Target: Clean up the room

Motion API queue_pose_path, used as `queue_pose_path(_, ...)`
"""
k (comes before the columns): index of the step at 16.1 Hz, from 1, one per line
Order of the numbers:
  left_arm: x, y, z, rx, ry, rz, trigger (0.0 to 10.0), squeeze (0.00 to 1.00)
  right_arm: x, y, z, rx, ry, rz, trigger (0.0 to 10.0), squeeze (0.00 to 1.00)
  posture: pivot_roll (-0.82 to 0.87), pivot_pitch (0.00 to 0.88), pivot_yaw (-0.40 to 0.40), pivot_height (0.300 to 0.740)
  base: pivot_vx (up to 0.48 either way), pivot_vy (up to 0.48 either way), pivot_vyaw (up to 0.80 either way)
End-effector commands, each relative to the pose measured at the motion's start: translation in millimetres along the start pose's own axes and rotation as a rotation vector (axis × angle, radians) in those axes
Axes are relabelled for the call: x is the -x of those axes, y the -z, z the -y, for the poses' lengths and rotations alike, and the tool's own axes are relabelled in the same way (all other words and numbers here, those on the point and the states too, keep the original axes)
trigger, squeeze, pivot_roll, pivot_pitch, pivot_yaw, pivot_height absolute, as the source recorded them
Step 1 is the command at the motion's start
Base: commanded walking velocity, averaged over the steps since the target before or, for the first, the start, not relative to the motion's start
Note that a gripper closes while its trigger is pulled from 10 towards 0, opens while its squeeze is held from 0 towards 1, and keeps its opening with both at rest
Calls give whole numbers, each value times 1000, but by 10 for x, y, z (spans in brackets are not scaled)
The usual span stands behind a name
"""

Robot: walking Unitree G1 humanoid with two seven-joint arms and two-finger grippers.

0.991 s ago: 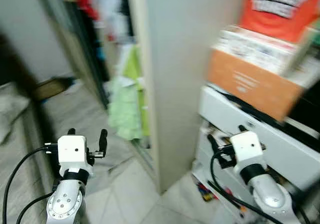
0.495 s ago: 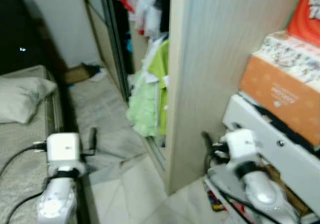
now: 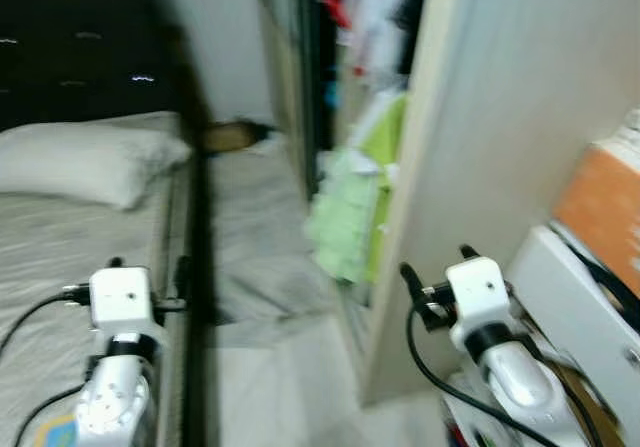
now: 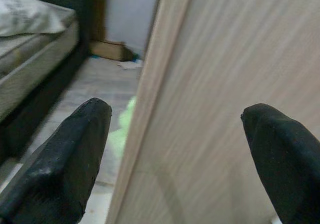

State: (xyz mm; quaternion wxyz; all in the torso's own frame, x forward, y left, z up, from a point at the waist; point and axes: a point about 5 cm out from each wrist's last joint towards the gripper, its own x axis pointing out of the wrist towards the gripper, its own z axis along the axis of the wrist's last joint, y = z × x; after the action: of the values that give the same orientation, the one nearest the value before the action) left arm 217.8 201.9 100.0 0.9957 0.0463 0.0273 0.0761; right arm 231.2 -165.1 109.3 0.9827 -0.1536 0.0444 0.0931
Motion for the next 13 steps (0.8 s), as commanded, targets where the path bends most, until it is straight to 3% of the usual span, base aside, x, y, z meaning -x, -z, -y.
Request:
queue_pose_path(1,0,-18,-22,-12,-8,7,10000,0,1,0,6,-5,4,4,10000,0,-115,0,21,740,0,0,700)
queue_pose_path(6,-62,-65,-21,-3,-20,23,10000,0,-72,-57,37,-10,19,28,10000,0,-118,0,22,740,0,0,648)
queue_pose_path(10,-90,-25,-7,8,24,9,10000,0,-53,-18,59,-34,28,22,10000,0,-126,0,26,740,0,0,0)
queue_pose_path(13,-10,30,144,102,154,-39,10000,0,-71,-84,38,-92,43,46,10000,0,-132,0,34,740,0,0,0)
